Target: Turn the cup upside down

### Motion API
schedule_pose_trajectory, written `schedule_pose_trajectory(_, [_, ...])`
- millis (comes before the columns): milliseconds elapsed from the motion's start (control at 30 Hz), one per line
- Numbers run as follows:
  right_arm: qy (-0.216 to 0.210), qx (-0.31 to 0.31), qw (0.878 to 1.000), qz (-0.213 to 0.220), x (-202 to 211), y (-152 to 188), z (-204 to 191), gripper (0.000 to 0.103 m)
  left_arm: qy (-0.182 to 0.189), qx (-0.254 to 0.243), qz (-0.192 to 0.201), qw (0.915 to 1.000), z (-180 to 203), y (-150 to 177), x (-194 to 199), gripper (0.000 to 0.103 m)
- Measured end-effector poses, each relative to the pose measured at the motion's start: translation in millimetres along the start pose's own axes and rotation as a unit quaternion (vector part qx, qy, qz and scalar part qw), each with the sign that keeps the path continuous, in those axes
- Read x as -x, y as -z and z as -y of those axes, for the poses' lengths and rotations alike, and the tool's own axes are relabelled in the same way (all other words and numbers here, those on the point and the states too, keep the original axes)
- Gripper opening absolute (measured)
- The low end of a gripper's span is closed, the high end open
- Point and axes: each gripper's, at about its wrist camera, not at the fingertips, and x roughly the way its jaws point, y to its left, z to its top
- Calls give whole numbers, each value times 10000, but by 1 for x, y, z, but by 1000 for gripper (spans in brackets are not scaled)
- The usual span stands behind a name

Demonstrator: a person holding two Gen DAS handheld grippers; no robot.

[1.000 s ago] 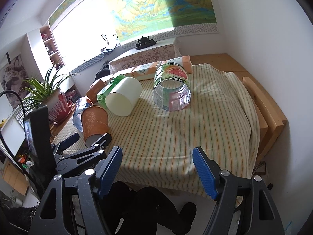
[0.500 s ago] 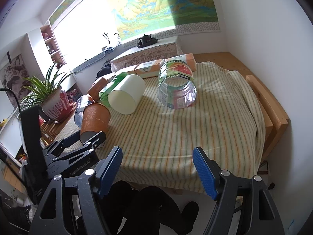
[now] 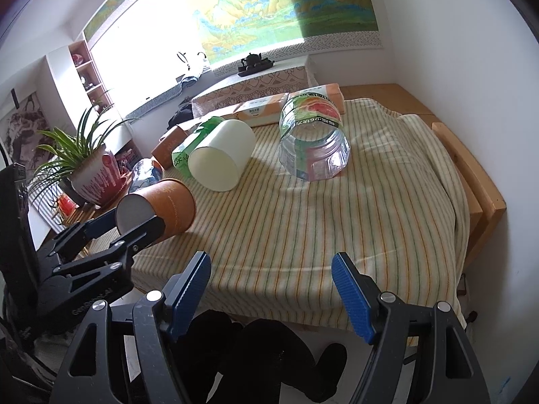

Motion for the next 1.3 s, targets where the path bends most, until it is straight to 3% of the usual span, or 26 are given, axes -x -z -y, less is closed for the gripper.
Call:
schedule_pose_trajectory(100, [8, -16, 10000, 0, -1, -2, 0, 71, 52, -46, 22, 10000, -3, -3, 0, 69])
schedule_pose_trajectory(433, [24, -45, 9999, -89, -12, -6, -2, 71, 734, -5, -210, 9971, -19, -17, -7, 68])
schedule_pose_trajectory(700, [65, -59, 9999, -122, -16, -7, -6, 71, 938, 197, -377, 9947, -44, -20, -23, 66])
schedule_pose_trajectory(1200, [248, 48, 9997, -37, -20, -12, -27, 71, 848, 116, -312, 9958, -65, -22, -32, 66])
schedule_pose_trajectory(1267, [286, 72, 9996, 1, -19, -12, -31, 71, 819, 83, -272, 9962, -66, -23, -30, 70])
schedule_pose_trajectory(1300, [300, 90, 9995, 13, -19, -12, -33, 71, 817, 67, -247, 9963, -67, -23, -29, 77])
